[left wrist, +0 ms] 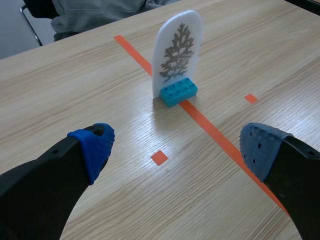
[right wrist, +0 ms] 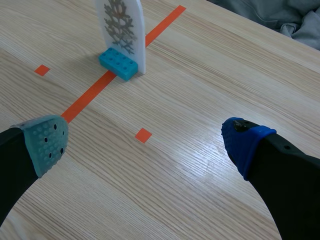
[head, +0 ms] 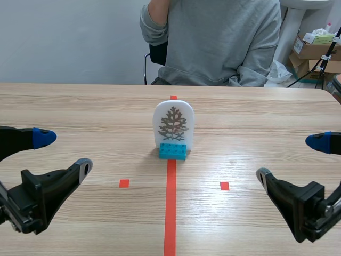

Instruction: Do the leaf sorting experiment

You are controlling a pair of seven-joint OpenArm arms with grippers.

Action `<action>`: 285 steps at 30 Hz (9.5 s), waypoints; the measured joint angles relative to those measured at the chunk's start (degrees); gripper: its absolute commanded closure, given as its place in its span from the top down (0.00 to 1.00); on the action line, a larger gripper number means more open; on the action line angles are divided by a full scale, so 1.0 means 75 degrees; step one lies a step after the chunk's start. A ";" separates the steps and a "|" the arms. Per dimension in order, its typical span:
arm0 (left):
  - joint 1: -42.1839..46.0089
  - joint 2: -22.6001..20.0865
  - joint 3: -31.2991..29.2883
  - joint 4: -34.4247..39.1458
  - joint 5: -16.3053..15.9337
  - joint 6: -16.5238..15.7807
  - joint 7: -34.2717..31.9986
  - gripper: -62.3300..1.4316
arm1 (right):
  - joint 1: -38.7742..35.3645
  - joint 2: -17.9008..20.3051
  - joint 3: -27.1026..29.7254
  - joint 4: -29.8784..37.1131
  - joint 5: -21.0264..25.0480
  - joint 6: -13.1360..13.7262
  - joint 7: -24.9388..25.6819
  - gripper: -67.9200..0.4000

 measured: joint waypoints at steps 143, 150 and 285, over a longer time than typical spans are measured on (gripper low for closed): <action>-0.9565 0.4272 0.6047 -0.9728 0.5208 0.0032 -0.1096 0.69 | 0.0064 0.0000 0.0000 0.0000 0.0000 0.0061 -0.0003 0.94; -0.9565 0.4272 0.6047 -0.9728 0.5208 0.0035 -0.1096 0.47 | 0.0064 0.0000 0.0000 0.0000 0.0000 0.0061 -0.0003 0.94; -0.5855 0.0935 -0.0166 -0.8495 0.1967 0.1431 -0.0600 0.94 | 0.0064 0.0000 0.0000 0.0000 0.0000 0.0061 -0.0294 0.94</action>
